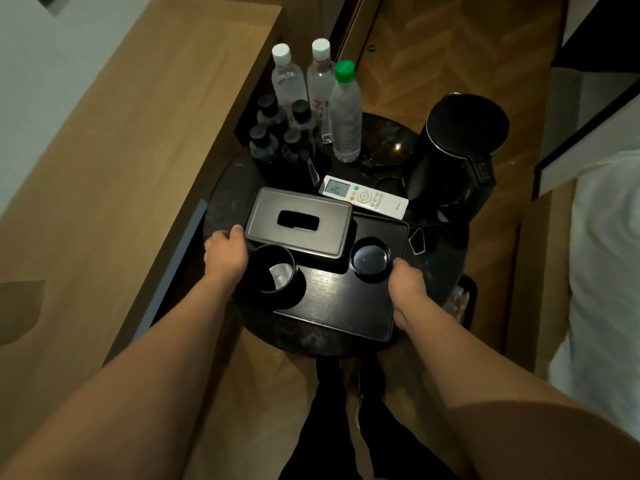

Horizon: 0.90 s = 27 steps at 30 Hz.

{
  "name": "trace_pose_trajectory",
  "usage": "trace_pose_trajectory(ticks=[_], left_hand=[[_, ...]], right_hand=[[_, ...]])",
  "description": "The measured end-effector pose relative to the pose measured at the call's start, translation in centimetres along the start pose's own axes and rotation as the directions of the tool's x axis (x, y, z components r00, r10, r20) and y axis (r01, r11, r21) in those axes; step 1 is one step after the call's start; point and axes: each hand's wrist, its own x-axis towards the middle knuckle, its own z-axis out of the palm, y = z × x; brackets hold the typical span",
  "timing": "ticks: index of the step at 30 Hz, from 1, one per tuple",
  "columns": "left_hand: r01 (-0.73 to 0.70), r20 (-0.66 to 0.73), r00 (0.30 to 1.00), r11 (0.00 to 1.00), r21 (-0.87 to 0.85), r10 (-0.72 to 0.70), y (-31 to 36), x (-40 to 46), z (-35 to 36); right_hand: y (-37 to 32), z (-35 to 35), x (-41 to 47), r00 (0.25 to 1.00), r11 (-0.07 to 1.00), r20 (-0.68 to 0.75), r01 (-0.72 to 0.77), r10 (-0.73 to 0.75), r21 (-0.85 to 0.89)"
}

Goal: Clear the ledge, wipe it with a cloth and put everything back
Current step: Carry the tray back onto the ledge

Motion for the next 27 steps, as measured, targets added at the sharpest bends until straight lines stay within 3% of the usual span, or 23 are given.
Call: trace_pose_trajectory(ticks=[7, 15, 22, 27], left_hand=[[0.147, 0.126, 0.983, 0.985, -0.088, -0.136, 1.1, 4.7, 2.3], [0.204, 0.245, 0.956, 0.967, -0.149, -0.164, 0.9, 5.4, 3.0], [0.071, 0.197, 0.978, 0.997, -0.024, -0.065, 1.2, 5.9, 3.0], [0.126, 0.168, 0.980, 0.988, -0.090, -0.110, 1.2, 6.6, 2.6]], right_hand=[[-2.1, 1.8, -0.3, 0.978, 0.984, -0.176, -0.130, 0.108, -0.118], [-2.9, 3.6, 0.6, 0.960, 0.959, -0.251, -0.180, 0.124, -0.217], [-2.8, 3.8, 0.8, 0.952, 0.949, -0.283, -0.189, 0.115, -0.252], [-3.2, 4.5, 0.7, 0.942, 0.947, -0.309, -0.213, 0.133, -0.241]])
